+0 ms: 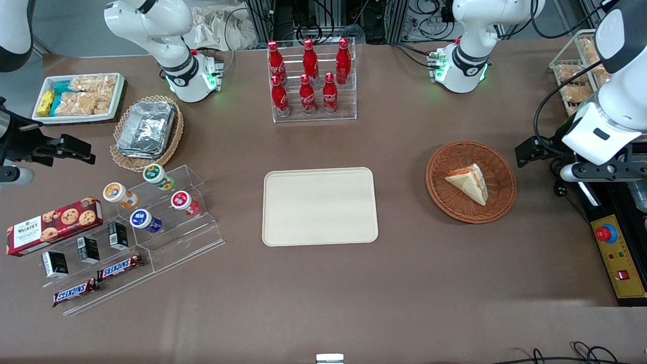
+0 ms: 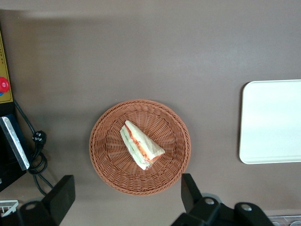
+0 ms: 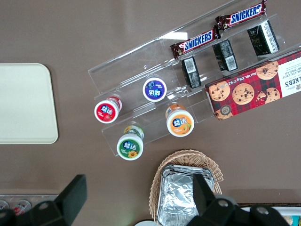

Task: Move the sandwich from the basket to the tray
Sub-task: 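Move the left gripper over the wrapped sandwich in the wicker basket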

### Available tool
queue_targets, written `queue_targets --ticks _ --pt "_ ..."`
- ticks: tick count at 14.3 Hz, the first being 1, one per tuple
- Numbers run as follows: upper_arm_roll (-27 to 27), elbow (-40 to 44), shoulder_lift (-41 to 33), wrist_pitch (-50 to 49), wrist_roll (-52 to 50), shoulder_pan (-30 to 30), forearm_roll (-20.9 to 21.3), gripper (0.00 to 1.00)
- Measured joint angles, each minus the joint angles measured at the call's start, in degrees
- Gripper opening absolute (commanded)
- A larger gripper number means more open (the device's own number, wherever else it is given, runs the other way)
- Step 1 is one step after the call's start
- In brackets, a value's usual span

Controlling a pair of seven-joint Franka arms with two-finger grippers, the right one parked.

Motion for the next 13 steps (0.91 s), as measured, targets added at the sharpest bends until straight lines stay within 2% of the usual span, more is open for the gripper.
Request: queue_targets --ticks 3,7,9,13 --pt "0.0 0.09 0.32 -0.01 -2.69 0.0 0.0 1.0" --pt "-0.21 -2.03 0.8 0.97 -15.41 -0.04 0.01 0.99" --pt "-0.44 -8.33 -1.05 7.13 -25.13 -0.11 0.01 0.99" --pt "-1.66 -30.04 -8.04 22.9 -43.81 -0.3 0.01 0.99"
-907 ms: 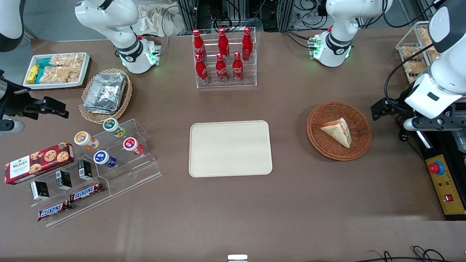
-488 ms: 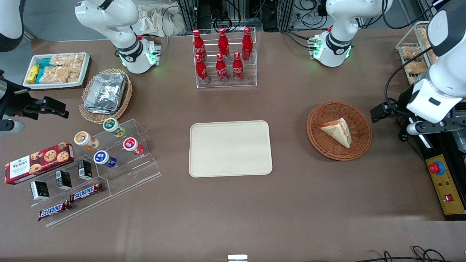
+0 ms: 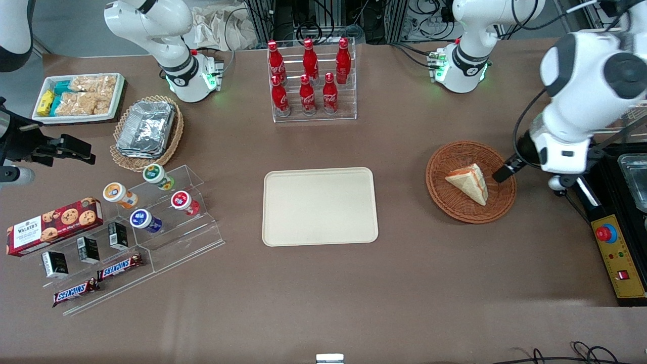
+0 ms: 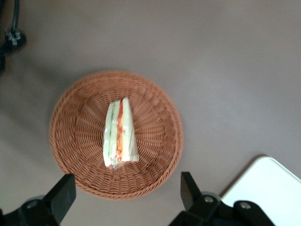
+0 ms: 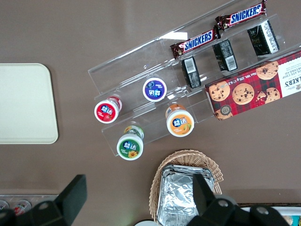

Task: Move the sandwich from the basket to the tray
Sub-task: 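Move the left gripper over the wrapped sandwich in the wicker basket, then lower the left gripper and close it on the sandwich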

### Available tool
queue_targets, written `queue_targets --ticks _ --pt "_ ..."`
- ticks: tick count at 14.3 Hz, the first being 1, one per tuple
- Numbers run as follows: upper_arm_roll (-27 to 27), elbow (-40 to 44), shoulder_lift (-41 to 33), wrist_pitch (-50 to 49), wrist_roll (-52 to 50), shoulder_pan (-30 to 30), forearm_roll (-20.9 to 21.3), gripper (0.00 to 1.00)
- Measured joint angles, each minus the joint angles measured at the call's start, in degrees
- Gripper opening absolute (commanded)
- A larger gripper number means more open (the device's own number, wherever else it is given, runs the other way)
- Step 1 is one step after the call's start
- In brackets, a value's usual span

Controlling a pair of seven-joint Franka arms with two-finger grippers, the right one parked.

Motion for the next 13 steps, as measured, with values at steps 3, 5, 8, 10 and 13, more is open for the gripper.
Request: queue_targets --ticks 3,5,8,10,13 --pt "-0.73 -8.7 -1.0 5.86 -5.74 -0.09 0.0 0.99" --pt "-0.65 -12.9 -0.76 9.94 -7.31 0.09 -0.01 0.99" --pt "-0.6 -18.88 1.18 18.93 -10.82 0.26 -0.09 0.99" --pt "-0.57 -20.0 3.71 21.91 -12.47 0.27 -0.13 0.99" --pt "-0.46 -20.59 6.58 24.7 -12.72 0.27 -0.2 1.0"
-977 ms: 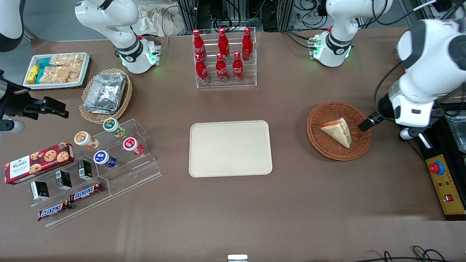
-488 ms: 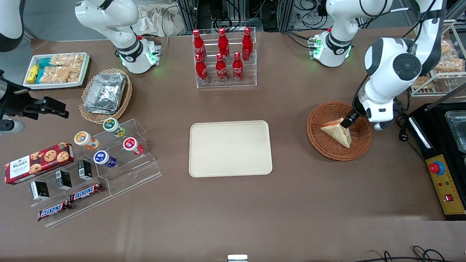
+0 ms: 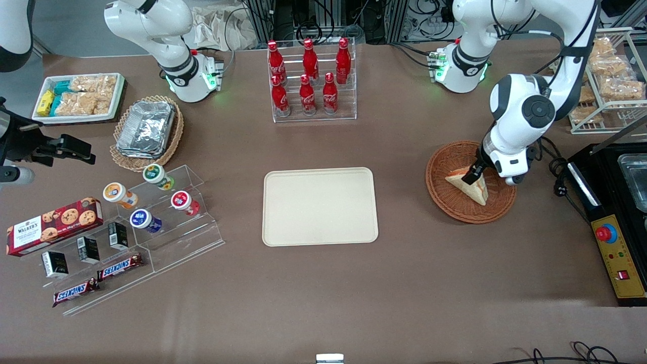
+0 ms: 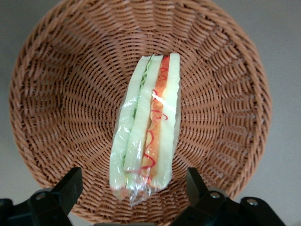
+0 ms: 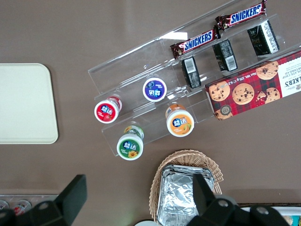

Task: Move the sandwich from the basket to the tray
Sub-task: 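Lower the left gripper and close it on the sandwich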

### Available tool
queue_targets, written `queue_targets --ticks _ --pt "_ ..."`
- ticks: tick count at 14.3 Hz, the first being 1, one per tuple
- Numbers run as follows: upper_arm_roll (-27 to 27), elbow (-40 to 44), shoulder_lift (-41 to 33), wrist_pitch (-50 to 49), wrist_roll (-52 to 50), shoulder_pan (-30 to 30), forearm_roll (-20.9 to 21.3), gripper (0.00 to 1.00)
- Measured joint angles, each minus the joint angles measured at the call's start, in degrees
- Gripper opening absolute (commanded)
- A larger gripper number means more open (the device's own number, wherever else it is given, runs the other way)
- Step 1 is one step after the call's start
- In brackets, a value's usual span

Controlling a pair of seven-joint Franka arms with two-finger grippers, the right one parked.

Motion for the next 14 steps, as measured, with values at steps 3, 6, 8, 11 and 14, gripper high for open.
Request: queue_targets --ticks 3,6,8,11,14 --pt "0.06 -0.49 2.19 3.23 0.0 0.0 -0.02 0.8" --pt "0.17 -0.5 3.58 4.7 0.0 0.02 -0.11 0.0" --pt "0.28 -0.38 3.7 5.17 0.0 0.02 -0.25 0.0" --pt "0.33 0.19 3.62 5.78 0.0 0.03 -0.26 0.0" --pt "0.22 1.41 1.94 6.37 0.1 0.01 -0.16 0.0"
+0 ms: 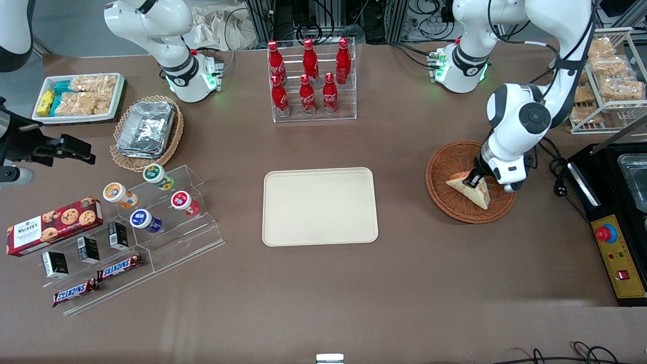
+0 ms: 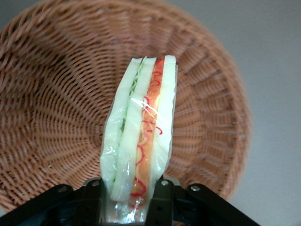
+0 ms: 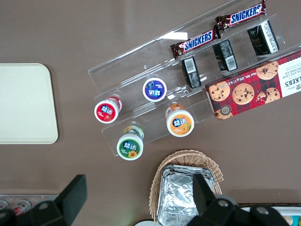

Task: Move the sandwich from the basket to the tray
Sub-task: 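Lower the left gripper and close it on the sandwich, then lift the sandwich out of the basket with the left gripper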

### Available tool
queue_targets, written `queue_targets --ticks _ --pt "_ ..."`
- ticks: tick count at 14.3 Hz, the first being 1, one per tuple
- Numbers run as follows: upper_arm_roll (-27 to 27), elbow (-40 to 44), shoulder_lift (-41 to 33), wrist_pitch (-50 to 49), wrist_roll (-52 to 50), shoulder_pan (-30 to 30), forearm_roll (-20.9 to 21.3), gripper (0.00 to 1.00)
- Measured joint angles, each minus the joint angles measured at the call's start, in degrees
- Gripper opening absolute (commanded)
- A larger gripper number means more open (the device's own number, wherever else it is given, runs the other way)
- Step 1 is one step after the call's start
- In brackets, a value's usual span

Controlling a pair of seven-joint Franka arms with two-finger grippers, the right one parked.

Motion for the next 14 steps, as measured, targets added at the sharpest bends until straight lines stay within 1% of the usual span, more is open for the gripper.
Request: queue_targets --ticks 3,5,7,9,10,11,13,14 --pt "-0.86 0.73 -5.19 -2.29 2.58 -0.28 0.19 0.0" --pt "-2.08 2.68 -9.19 -8.23 8.3 -0.6 0.21 0.0" --pt "-3.99 7.75 -11.23 -19.47 17.37 -0.63 0.11 0.0" --pt "-6.86 16.36 -11.34 -32.38 22.16 -0.67 0.09 0.0" --pt "-8.26 20.7 -10.84 -37.13 23.03 -0.69 0.09 0.0" --pt "-9.73 24.47 -10.03 -40.26 23.54 -0.7 0.09 0.0" --pt "-13.44 29.32 -7.77 -42.34 23.66 -0.72 0.14 0.0" --pt "-15.23 30.62 -6.55 -42.38 23.65 -0.76 0.15 0.04"
